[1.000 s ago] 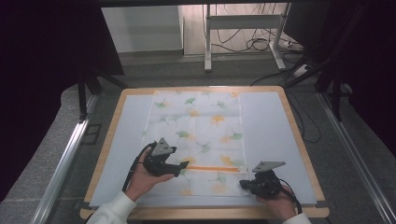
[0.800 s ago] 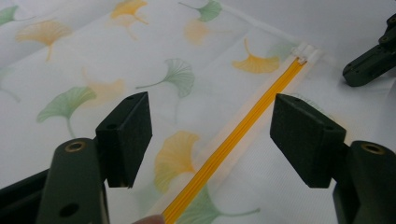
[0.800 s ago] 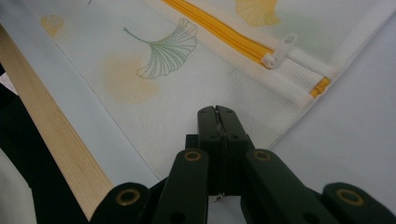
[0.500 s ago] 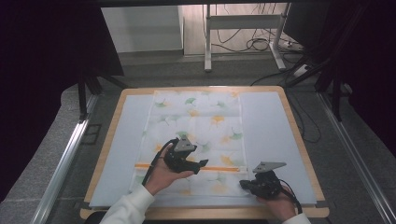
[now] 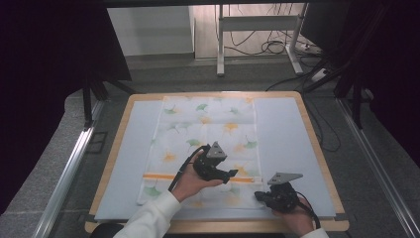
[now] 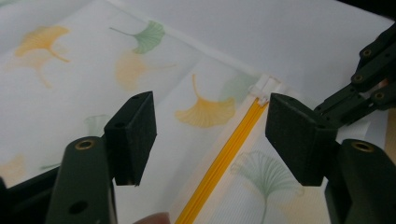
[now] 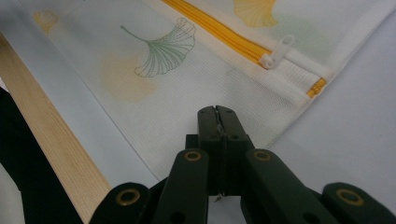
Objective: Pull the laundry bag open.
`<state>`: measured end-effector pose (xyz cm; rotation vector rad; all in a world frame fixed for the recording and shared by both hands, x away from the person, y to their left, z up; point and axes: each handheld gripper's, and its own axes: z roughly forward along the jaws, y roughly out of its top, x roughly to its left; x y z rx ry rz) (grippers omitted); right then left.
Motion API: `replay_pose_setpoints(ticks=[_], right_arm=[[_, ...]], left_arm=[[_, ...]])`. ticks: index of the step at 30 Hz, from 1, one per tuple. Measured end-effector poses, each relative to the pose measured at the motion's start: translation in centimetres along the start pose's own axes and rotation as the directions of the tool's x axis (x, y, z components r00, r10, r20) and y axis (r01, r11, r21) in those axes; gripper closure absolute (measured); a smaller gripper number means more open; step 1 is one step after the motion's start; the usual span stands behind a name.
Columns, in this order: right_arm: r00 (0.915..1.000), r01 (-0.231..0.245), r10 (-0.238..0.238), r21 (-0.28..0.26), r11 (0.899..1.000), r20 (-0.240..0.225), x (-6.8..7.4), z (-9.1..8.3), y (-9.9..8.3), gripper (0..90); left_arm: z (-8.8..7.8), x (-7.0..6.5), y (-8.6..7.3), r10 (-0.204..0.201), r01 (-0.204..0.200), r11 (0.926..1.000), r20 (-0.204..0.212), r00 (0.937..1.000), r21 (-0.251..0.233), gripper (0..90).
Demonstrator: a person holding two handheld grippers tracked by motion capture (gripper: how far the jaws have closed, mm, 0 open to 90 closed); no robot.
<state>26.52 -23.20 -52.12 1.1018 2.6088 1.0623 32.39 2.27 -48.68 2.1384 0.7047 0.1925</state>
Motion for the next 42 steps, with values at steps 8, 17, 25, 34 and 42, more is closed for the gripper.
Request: replay_pose_setpoints(ticks=[8,17,25,34,42], right_arm=[[1.0000,-0.005,0.005,0.002,1.000,-0.005,-0.1,0.0,0.0,89.4],[1.0000,-0.005,0.005,0.002,1.000,-0.005,-0.2,0.0,0.0,89.4],[0.9999,-0.005,0.005,0.005,1.000,-0.010,-0.2,0.0,0.1,89.4],[1.0000,0.000,0.000,0.004,1.000,-0.006,-0.2,0.0,0.0,89.4],[1.0000,0.006,-0.006,0.005,1.000,-0.002,-0.1,0.0,0.1,89.4]], left_arm=[[1.9,-0.5,0.6,0.019,-0.019,0.9994,0.009,0.9998,0.028,35.2],[2.6,-0.7,0.6,0.023,-0.023,0.9989,0.004,0.9997,0.041,34.9],[3.5,-1.1,0.8,0.037,-0.037,0.9977,0.011,0.9993,0.056,36.1],[4.8,-2.1,1.1,0.052,-0.052,0.9968,0.015,0.9986,0.060,43.5],[6.0,-2.2,1.3,0.030,-0.033,0.9964,0.048,0.9984,0.078,48.9]])
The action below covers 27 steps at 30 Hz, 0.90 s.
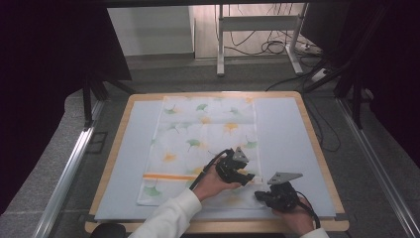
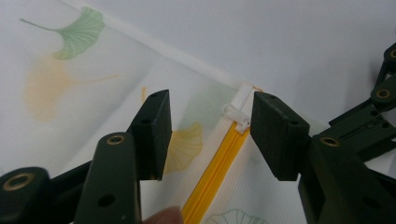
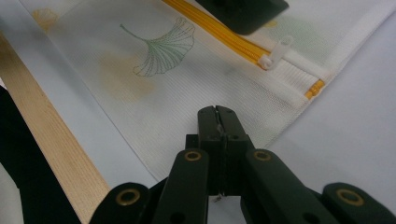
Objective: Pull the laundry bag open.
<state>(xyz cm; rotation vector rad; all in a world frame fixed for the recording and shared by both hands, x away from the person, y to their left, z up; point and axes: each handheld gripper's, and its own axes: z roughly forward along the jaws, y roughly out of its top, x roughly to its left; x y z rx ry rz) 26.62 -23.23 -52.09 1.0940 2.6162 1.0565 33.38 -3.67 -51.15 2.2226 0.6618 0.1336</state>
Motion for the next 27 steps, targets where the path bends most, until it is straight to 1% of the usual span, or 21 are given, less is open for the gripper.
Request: replay_pose_setpoints(ticks=[4,7,10,11,14,17,19,22,23,24,27], right_arm=[[1.0000,0.000,0.000,0.001,1.000,-0.001,0.0,0.0,0.0,89.4],[1.0000,0.001,-0.001,0.001,1.000,0.000,0.0,0.0,0.0,89.4],[1.0000,0.005,-0.005,0.003,1.000,0.001,0.0,-0.1,0.0,89.4],[1.0000,0.003,-0.003,0.003,1.000,0.000,-0.1,-0.1,0.0,89.4],[1.0000,0.001,-0.001,0.004,1.000,-0.001,-0.1,-0.1,0.0,89.3],[1.0000,0.001,-0.001,0.005,1.000,0.000,-0.1,-0.1,0.0,89.3],[1.0000,-0.001,0.001,0.002,1.000,0.000,-0.1,-0.1,0.0,89.3],[1.0000,0.002,-0.002,0.004,1.000,-0.001,-0.1,-0.1,0.0,89.3],[1.0000,0.002,-0.002,0.004,1.000,-0.001,-0.1,-0.1,0.0,89.3],[1.0000,0.001,-0.001,0.003,1.000,-0.001,-0.1,-0.1,0.0,89.3],[1.0000,0.002,-0.002,0.004,1.000,0.000,-0.1,-0.1,0.0,89.3]], left_arm=[[0.6,-0.2,0.2,0.009,-0.009,0.9998,0.014,0.9999,0.018,52.0],[1.0,-0.4,0.5,0.014,-0.015,0.9992,0.015,0.9998,0.037,55.4],[1.3,-0.4,0.6,0.018,-0.019,0.9988,0.021,0.9996,0.045,57.5],[1.4,-0.5,0.6,0.010,-0.011,0.9988,0.025,0.9996,0.047,58.5],[1.7,-0.4,0.6,0.014,-0.016,0.9983,0.032,0.9994,0.057,61.7],[1.7,-0.6,0.6,0.029,-0.031,0.9986,0.035,0.9990,0.043,71.1],[1.8,-0.7,0.7,0.030,-0.033,0.9982,0.058,0.9979,0.049,75.8],[2.0,-1.0,0.7,0.035,-0.039,0.9979,0.072,0.9968,0.052,77.4],[2.1,-1.0,0.7,0.056,-0.060,0.9960,0.067,0.9962,0.066,77.8],[2.2,-1.1,0.7,0.065,-0.070,0.9950,0.063,0.9959,0.071,78.2],[2.3,-1.1,0.7,0.065,-0.070,0.9950,0.061,0.9960,0.071,79.4]])
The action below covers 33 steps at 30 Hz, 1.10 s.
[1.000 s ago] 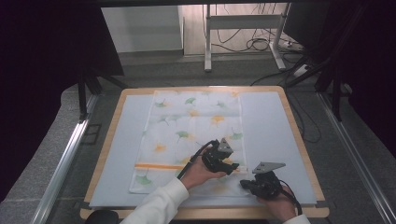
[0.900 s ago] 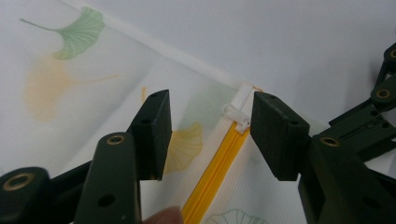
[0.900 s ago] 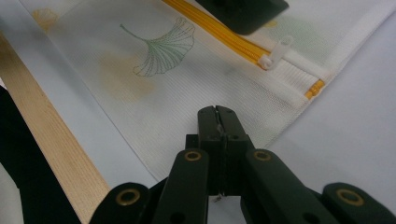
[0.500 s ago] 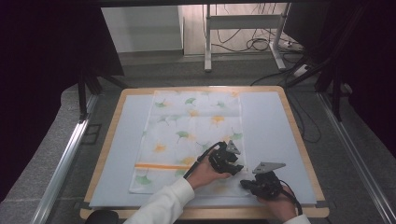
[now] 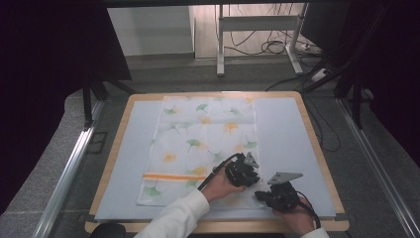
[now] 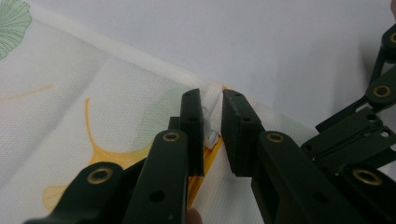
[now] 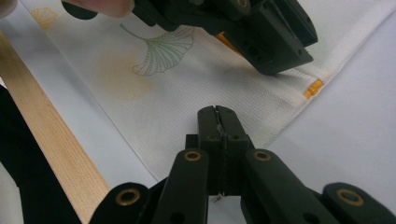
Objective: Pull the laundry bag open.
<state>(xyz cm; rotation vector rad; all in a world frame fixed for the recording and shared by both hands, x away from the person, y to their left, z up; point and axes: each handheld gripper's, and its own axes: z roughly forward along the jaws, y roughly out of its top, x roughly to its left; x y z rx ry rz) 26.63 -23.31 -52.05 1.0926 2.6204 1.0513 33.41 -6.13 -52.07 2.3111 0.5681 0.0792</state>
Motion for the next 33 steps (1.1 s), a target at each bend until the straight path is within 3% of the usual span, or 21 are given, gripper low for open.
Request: replay_pose_setpoints(ticks=[6,14,21,27,30,33], right_arm=[[1.0000,0.000,0.000,0.000,1.000,-0.001,0.0,0.0,0.0,89.3],[1.0000,0.006,-0.006,0.001,1.000,0.002,0.0,0.0,0.0,89.3],[1.0000,0.003,-0.004,0.004,1.000,0.008,-0.1,0.0,0.1,89.4],[0.9990,-0.025,0.025,0.001,1.000,0.036,-0.9,0.2,0.7,89.3],[0.9981,-0.046,0.046,-0.009,0.999,0.041,-1.6,0.6,1.2,89.4],[0.9938,-0.110,0.110,-0.012,0.994,0.018,-2.2,0.7,1.3,89.6]], left_arm=[[0.2,-0.1,0.1,0.011,-0.011,0.9999,-0.014,0.9998,0.000,87.5],[-0.1,-0.4,0.0,0.034,-0.034,0.9994,-0.026,0.9991,0.004,90.0],[-0.2,-0.4,-0.1,0.015,-0.015,0.9999,-0.027,0.9995,-0.005,90.0],[-0.1,-0.4,-0.1,0.016,-0.017,0.9998,-0.031,0.9994,-0.010,90.0],[-0.1,-0.4,-0.2,0.036,-0.036,0.9994,-0.040,0.9986,-0.003,90.0],[-0.2,-0.4,-0.2,0.046,-0.045,0.9990,-0.052,0.9976,0.003,90.0]])
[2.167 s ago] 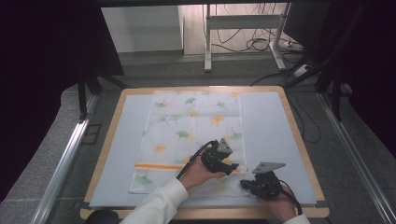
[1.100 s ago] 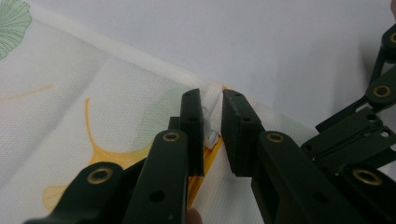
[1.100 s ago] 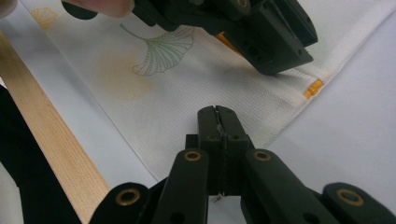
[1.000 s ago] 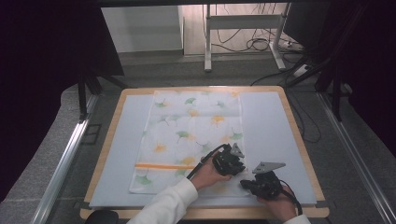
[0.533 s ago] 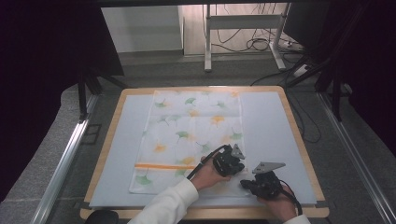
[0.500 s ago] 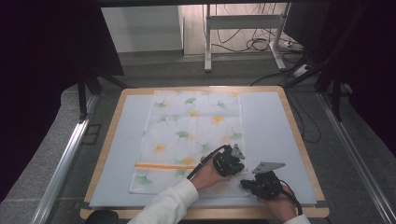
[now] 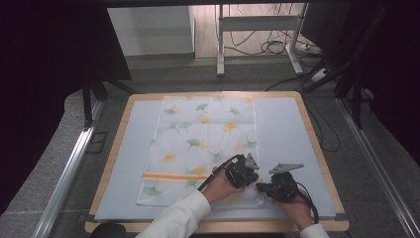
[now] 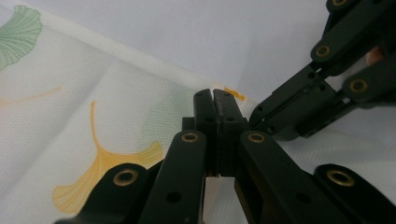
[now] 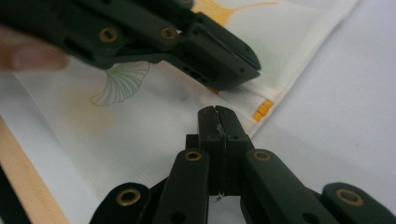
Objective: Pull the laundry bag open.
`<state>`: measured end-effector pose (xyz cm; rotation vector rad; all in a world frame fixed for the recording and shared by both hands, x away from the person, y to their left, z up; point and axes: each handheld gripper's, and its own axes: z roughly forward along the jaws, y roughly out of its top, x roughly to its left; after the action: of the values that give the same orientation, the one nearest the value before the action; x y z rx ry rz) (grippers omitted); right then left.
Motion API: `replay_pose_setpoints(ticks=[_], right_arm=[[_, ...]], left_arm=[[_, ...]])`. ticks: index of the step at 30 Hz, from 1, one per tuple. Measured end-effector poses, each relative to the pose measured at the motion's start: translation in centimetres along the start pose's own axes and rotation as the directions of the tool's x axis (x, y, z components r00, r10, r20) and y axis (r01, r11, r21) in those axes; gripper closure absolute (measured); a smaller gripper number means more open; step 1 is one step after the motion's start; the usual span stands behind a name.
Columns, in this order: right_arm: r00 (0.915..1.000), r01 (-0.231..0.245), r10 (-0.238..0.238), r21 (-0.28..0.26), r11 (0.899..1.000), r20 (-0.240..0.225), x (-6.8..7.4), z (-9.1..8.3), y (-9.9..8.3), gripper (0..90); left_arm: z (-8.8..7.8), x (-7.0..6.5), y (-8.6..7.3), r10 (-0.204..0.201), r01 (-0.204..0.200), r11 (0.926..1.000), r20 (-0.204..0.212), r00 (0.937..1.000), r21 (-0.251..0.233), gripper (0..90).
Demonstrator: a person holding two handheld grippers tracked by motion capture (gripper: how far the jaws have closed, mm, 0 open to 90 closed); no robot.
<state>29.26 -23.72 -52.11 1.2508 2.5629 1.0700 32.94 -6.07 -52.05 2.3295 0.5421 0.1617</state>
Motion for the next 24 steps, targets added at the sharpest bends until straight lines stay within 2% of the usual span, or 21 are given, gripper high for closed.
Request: replay_pose_setpoints(ticks=[1,5,9,13,24], right_arm=[[0.9995,-0.026,0.026,0.000,1.000,-0.016,-0.3,0.0,-0.1,89.7],[0.9971,-0.070,0.070,0.000,0.998,-0.029,-0.5,0.0,-0.1,89.8],[0.9961,-0.083,0.083,-0.001,0.997,-0.029,-0.6,0.0,-0.2,89.9],[0.9951,-0.091,0.091,-0.001,0.996,-0.041,-0.8,0.0,-0.2,89.9],[0.9933,-0.101,0.101,-0.004,0.995,-0.056,-0.9,0.0,-0.2,89.9]], left_arm=[[0.0,0.0,0.0,0.003,-0.003,1.0000,-0.001,1.0000,0.003,90.0],[-0.2,0.0,-0.2,-0.009,0.009,1.0000,-0.002,1.0000,-0.004,90.0],[-0.3,0.1,-0.5,-0.016,0.016,0.9998,-0.004,0.9999,-0.012,90.0],[-0.5,0.0,-0.6,-0.002,0.002,1.0000,-0.020,0.9998,-0.003,90.0],[-1.2,0.5,-1.4,-0.016,0.016,0.9999,-0.029,0.9994,0.000,90.0]])
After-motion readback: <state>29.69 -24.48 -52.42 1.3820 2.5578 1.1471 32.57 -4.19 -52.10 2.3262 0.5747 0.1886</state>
